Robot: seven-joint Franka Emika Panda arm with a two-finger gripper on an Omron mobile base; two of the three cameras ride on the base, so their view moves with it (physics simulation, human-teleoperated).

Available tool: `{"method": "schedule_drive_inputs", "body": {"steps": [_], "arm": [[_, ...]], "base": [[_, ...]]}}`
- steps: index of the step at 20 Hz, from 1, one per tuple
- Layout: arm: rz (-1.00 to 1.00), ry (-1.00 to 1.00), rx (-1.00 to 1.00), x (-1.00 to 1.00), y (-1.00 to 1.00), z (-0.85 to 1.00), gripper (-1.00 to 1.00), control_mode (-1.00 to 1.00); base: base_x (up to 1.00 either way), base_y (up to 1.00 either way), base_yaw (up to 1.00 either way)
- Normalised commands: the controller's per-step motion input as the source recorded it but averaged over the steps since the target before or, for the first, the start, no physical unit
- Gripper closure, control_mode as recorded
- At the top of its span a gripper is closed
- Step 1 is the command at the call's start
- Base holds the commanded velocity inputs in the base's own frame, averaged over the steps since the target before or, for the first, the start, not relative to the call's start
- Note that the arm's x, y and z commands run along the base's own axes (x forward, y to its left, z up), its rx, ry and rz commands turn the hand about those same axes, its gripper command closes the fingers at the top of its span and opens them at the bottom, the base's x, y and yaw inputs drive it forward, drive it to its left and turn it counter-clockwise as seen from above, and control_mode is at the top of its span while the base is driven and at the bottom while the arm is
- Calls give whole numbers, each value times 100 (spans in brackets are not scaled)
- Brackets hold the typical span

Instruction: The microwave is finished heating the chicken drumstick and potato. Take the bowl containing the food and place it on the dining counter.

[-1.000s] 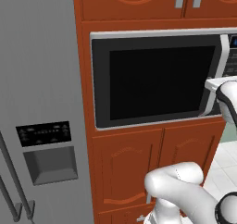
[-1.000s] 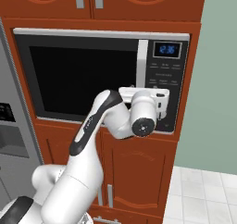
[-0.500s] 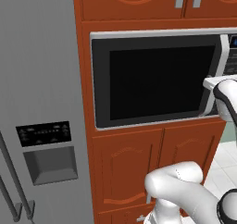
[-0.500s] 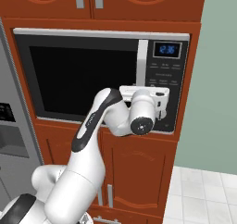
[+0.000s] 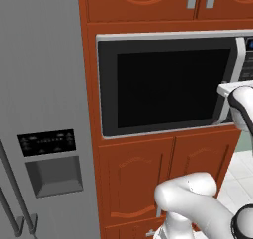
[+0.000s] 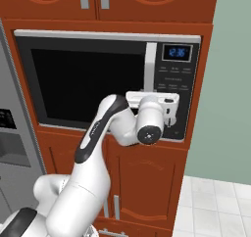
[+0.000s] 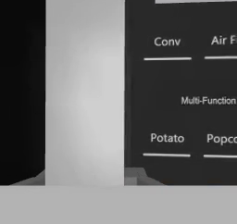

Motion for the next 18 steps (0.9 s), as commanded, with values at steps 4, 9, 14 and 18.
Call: {"method": "schedule_drive_inputs", "body": {"steps": [4,9,14,18], "arm": [[1,-9,0,-69,0,5,100,-100],[3,-7,0,-97,0,19,100,-100],[2,-1,2,-100,0,32,100,-100],[1,0,3,-100,0,36,100,-100]], "base": [[0,0,0],[0,0,0],[0,0,0],[0,0,0]]}}
